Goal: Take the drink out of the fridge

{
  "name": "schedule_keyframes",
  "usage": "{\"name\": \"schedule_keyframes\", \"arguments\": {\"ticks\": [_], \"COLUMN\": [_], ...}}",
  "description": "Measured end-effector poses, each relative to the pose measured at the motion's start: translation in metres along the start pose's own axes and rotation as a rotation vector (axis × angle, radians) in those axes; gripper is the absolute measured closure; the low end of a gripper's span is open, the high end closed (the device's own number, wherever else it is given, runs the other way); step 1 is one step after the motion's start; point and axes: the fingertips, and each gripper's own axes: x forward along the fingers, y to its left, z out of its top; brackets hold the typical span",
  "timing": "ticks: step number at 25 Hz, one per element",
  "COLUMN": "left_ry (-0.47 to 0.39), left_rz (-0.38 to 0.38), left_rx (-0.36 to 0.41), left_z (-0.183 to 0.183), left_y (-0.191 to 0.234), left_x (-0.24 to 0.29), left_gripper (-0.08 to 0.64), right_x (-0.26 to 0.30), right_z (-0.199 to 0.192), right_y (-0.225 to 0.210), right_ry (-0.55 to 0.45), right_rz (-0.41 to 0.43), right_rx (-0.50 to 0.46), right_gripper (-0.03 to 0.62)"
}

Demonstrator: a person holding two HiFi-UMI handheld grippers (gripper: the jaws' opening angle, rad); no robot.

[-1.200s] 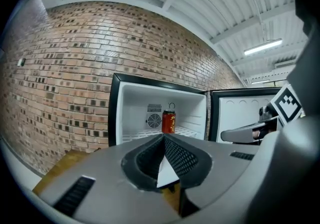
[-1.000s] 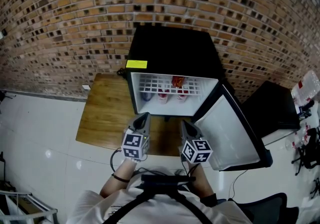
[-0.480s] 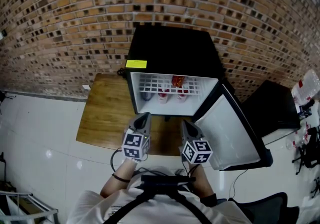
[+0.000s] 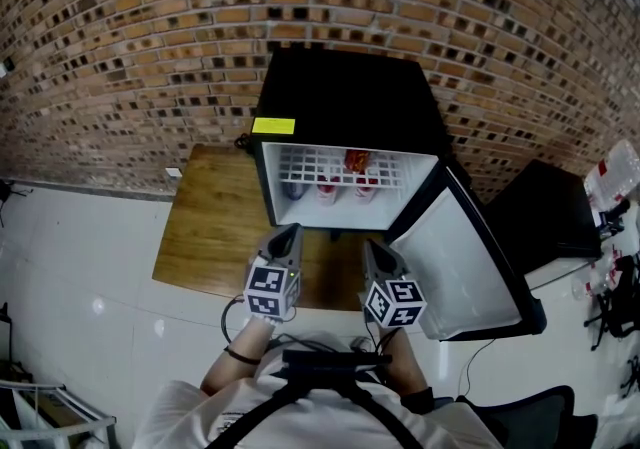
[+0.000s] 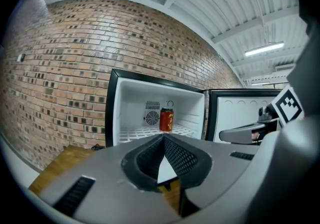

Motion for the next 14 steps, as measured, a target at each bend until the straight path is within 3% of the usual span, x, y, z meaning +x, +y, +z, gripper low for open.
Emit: {"name": "schedule_keyframes", "arguments": {"ticks": [14], "left_ry": [0.007], "left_rz": [0.017], "left_rx": [-0.010], "left_z": [-0.005], "left_y": [-0.002], "left_x": [-0.012], "left_gripper": [0.558], "right_x": [-0.008], "right_z": [0.000], "right_y": [0.006], "right_ry": [0.002], "right_rz": [0.010], "right_rx": [-0.008], "right_gripper": [0.578]}}
